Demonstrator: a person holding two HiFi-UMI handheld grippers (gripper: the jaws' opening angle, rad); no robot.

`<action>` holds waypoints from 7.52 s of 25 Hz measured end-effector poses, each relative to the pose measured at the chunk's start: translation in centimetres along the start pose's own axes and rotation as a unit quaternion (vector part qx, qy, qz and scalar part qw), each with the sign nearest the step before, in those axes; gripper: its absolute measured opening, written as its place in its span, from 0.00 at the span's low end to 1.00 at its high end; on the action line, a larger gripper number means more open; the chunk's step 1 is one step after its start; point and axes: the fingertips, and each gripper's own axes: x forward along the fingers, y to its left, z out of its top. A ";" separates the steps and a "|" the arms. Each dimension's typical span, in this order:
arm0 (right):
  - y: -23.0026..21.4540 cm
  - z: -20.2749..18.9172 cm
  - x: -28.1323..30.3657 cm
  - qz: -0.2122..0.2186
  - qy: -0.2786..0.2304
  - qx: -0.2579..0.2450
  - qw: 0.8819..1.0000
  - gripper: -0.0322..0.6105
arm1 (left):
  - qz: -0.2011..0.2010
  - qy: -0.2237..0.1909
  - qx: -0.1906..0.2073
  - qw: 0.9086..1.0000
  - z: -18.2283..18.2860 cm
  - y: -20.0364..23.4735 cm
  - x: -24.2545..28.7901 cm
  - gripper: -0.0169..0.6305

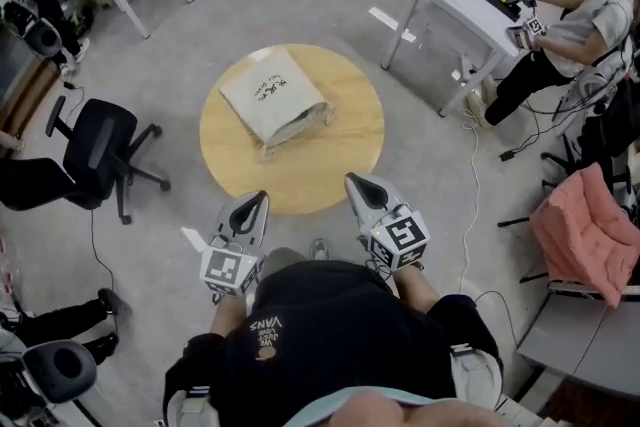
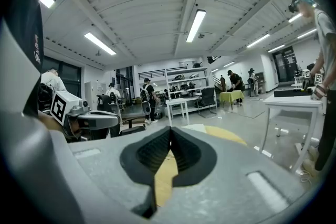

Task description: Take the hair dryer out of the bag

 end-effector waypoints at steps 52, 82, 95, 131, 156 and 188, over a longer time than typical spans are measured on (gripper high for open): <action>0.3 1.7 14.6 -0.250 -0.010 0.065 0.966 0.05 | -0.252 0.059 0.035 0.965 -4.9 18.2 11.5 0.04; -6.7 1.2 13.1 -0.211 0.015 0.067 0.975 0.05 | -0.187 0.167 -0.005 0.968 -11.2 15.4 19.9 0.05; -7.3 0.9 13.0 -0.208 0.025 0.068 0.975 0.05 | -0.169 0.216 -0.001 0.962 -14.1 15.2 20.7 0.31; -8.1 -0.2 14.8 -0.169 0.046 0.070 0.982 0.05 | -0.109 0.293 0.056 0.948 -18.7 15.6 21.2 0.12; -8.4 -0.9 18.2 -0.099 0.061 0.064 0.991 0.05 | -0.061 0.266 -0.030 0.962 -14.5 20.6 23.7 0.08; -10.4 -3.8 24.2 0.048 0.161 -0.022 0.986 0.16 | -0.008 0.288 -0.116 0.950 -13.7 22.2 26.0 0.08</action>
